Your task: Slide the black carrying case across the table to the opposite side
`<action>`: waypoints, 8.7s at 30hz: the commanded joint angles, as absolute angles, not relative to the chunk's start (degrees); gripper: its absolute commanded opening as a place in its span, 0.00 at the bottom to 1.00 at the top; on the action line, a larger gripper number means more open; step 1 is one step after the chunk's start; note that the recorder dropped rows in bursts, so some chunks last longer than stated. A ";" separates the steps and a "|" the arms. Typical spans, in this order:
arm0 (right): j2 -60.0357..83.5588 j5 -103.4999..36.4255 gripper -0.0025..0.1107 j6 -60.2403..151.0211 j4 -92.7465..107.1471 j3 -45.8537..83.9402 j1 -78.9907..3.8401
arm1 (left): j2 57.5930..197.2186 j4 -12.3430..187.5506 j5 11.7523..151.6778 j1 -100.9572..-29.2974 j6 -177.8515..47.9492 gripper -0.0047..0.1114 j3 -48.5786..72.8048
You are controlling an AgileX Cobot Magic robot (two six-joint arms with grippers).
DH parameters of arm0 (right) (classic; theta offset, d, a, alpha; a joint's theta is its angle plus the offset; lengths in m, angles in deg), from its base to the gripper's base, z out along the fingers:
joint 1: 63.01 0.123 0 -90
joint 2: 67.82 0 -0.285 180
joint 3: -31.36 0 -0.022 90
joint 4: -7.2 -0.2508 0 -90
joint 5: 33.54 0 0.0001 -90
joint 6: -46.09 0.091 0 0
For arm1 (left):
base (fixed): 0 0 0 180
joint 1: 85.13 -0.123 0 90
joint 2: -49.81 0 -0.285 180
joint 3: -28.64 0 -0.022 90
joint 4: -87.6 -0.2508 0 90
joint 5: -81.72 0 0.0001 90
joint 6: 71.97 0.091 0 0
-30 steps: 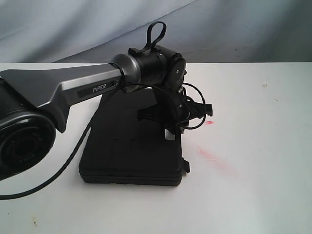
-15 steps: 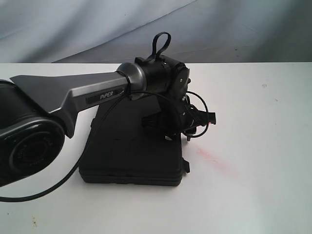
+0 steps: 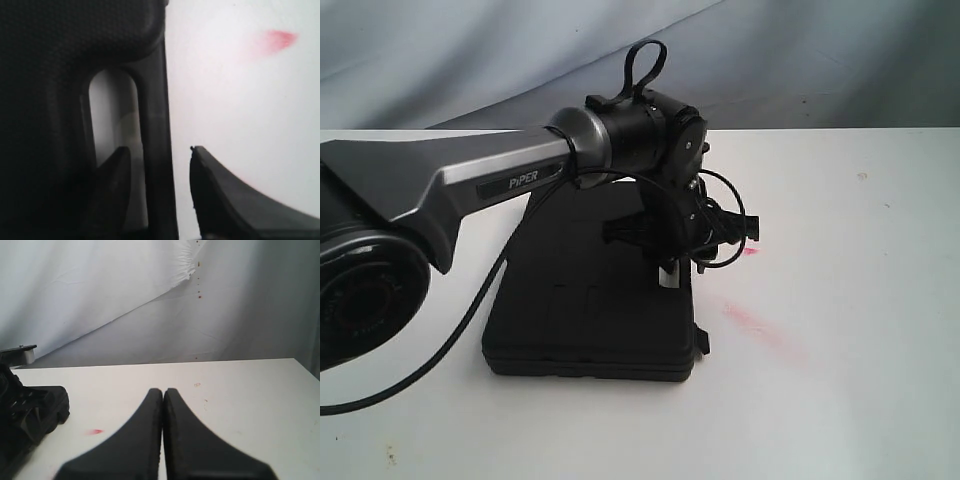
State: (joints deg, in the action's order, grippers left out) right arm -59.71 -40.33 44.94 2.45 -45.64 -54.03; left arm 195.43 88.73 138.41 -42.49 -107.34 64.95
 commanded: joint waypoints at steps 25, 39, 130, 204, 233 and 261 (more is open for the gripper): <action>-60.04 -40.22 0.02 44.77 1.96 -45.85 -54.37 | 182.67 84.05 140.63 -39.54 -107.33 0.37 64.01; -60.04 -40.22 0.02 44.77 1.96 -45.85 -54.37 | 159.04 83.85 121.82 -43.26 -105.73 0.37 30.68; -60.04 -40.22 0.02 44.77 1.96 -45.85 -54.37 | 60.21 86.22 91.76 -73.21 -68.70 0.24 -41.06; -60.04 -40.22 0.02 44.77 1.96 -45.85 -54.37 | 57.59 89.18 97.02 -73.21 -75.66 0.04 -48.58; -60.04 -40.22 0.02 44.77 1.96 -45.85 -54.37 | 57.59 84.41 88.02 -81.62 -79.28 0.04 -48.58; -60.04 -40.22 0.02 44.77 1.96 -45.85 -54.37 | 57.59 90.14 87.91 -81.62 -73.13 0.04 -48.58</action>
